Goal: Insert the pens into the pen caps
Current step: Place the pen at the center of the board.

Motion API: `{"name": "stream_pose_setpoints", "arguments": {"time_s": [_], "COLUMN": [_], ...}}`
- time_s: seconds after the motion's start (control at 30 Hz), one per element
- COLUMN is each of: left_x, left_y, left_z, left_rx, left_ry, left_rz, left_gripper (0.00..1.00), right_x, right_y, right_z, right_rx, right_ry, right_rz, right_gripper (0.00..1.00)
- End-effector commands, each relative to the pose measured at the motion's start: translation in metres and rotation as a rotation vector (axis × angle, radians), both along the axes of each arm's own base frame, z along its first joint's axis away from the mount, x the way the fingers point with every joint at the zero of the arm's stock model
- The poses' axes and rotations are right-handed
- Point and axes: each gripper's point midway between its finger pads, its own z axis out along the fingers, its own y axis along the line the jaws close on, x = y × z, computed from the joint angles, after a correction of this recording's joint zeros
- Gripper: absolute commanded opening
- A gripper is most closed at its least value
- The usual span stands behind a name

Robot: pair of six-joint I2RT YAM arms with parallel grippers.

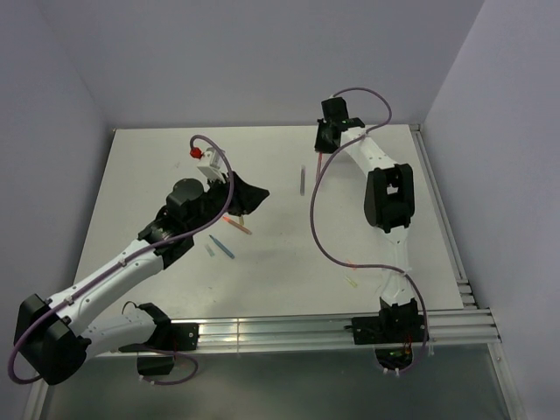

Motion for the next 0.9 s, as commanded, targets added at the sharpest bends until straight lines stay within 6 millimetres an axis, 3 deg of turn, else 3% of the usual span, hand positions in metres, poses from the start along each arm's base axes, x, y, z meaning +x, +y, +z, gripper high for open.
{"name": "stream_pose_setpoints", "arguments": {"time_s": [0.0, 0.37, 0.87], "left_x": [-0.003, -0.001, 0.005], "left_y": [0.005, 0.005, 0.016], "left_z": [-0.001, -0.014, -0.030], "left_rx": [-0.007, -0.004, 0.025], "left_ry": [0.000, 0.021, 0.044], "left_rz": [0.020, 0.029, 0.099], "left_gripper": [0.46, 0.46, 0.47], "right_x": [0.008, -0.010, -0.018], "right_y": [0.000, -0.001, -0.001], "right_z": [0.018, -0.026, -0.041], "right_rx": [-0.010, -0.030, -0.056], "right_ry": [-0.020, 0.060, 0.087], "right_rz": [0.002, 0.010, 0.015], "right_gripper": [0.00, 0.07, 0.31]}}
